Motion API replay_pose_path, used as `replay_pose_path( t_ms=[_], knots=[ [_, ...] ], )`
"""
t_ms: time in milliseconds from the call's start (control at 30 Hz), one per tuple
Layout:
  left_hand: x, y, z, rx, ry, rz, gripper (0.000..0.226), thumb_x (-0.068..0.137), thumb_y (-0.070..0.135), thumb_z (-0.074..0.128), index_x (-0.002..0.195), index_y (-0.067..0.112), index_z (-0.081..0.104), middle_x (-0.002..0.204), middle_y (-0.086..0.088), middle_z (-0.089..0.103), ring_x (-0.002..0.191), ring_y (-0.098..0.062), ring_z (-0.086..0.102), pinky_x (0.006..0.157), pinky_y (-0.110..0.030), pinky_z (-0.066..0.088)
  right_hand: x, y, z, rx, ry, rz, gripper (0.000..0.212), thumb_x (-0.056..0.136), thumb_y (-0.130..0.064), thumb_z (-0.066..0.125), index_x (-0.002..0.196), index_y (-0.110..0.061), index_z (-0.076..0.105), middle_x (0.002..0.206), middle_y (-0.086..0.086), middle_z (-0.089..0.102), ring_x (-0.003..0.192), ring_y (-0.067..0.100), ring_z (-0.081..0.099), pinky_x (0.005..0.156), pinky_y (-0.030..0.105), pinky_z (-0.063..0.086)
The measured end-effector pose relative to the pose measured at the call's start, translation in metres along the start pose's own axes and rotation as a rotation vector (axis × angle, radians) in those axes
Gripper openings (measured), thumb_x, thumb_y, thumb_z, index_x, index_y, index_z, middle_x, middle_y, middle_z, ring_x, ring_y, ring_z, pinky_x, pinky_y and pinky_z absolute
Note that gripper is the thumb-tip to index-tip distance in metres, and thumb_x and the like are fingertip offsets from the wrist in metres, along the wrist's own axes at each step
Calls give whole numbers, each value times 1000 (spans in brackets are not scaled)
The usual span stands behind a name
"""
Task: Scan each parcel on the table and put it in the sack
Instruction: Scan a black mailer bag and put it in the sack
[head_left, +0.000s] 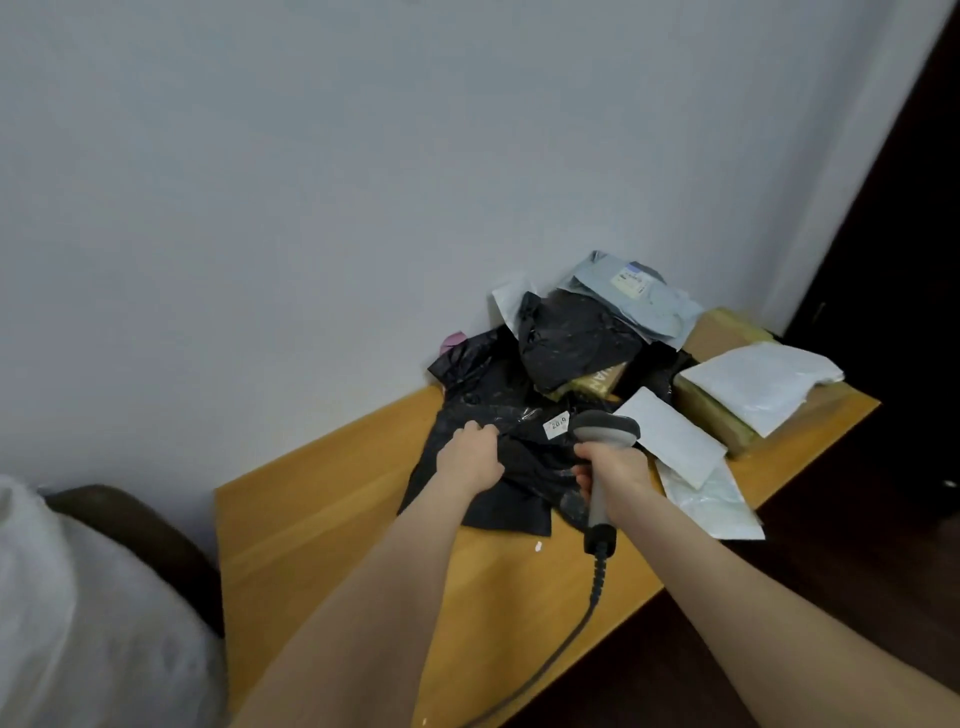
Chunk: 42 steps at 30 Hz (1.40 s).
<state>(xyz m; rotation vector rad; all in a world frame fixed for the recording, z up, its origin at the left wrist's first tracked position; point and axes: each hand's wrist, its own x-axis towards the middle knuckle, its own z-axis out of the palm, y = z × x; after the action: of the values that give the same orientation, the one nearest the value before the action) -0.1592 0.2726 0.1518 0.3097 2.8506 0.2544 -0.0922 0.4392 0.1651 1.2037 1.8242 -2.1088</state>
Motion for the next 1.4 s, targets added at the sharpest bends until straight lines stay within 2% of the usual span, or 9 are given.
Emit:
replay_pose_path(
  t_ms=[300,500,600,800,933,1133,1200,1267,1400],
  knots=[
    [101,-5,66,-216,-188,-178,69,86,35,68,142,11,36,138,-14,41,124,-31,46,101,-43,44,120,-12,23,-39,67,65,15,85,-15,71,76,-4,64,65,10,66,54,17,59,58,31,51],
    [157,-13,105,-470,-249,-396,101,78,43,75,151,10,14,149,-17,26,136,-34,32,111,-45,33,182,-14,25,-47,120,18,19,85,-14,70,70,-5,65,61,7,66,50,15,58,55,28,50],
    [174,-13,122,-479,-240,-496,96,78,43,75,149,10,20,147,-15,31,133,-33,37,106,-45,38,201,-14,21,-49,105,36,17,85,-13,70,72,-4,65,61,8,65,48,14,57,52,25,48],
    [179,-12,119,-694,-76,-547,21,88,31,67,104,19,70,100,-4,69,97,-25,64,84,-35,53,211,-19,17,-59,14,51,18,86,-13,70,71,-5,63,61,8,63,50,16,56,52,25,48],
    [168,-40,69,-816,118,-561,28,88,25,68,112,10,69,105,-5,69,98,-25,63,83,-33,50,202,-35,21,-77,-70,36,19,86,-13,71,71,-4,63,58,7,63,48,16,56,50,26,46],
    [131,-74,-41,-662,683,-480,18,92,22,59,105,17,70,103,3,67,92,-9,54,79,-25,40,174,-63,50,-71,-265,-6,22,86,-11,70,66,-6,61,48,2,61,41,13,53,48,27,45],
    [115,-73,-60,-610,752,-433,16,93,19,57,103,17,69,99,6,65,91,-8,54,81,-24,40,165,-69,63,-71,-312,-26,24,86,-12,71,65,-6,61,48,2,61,42,13,54,48,27,46],
    [99,-71,-59,-566,610,-371,13,92,14,59,98,18,70,94,7,65,90,-9,56,79,-24,42,157,-71,74,-80,-343,-35,23,86,-12,71,65,-6,62,49,2,61,44,14,55,50,29,47],
    [68,-71,-4,-412,61,-345,21,89,9,62,83,28,71,92,8,69,91,-12,64,70,-17,44,151,-60,85,-114,-363,-25,21,86,-11,71,68,-5,63,49,3,61,43,14,55,49,28,47]
  ],
)
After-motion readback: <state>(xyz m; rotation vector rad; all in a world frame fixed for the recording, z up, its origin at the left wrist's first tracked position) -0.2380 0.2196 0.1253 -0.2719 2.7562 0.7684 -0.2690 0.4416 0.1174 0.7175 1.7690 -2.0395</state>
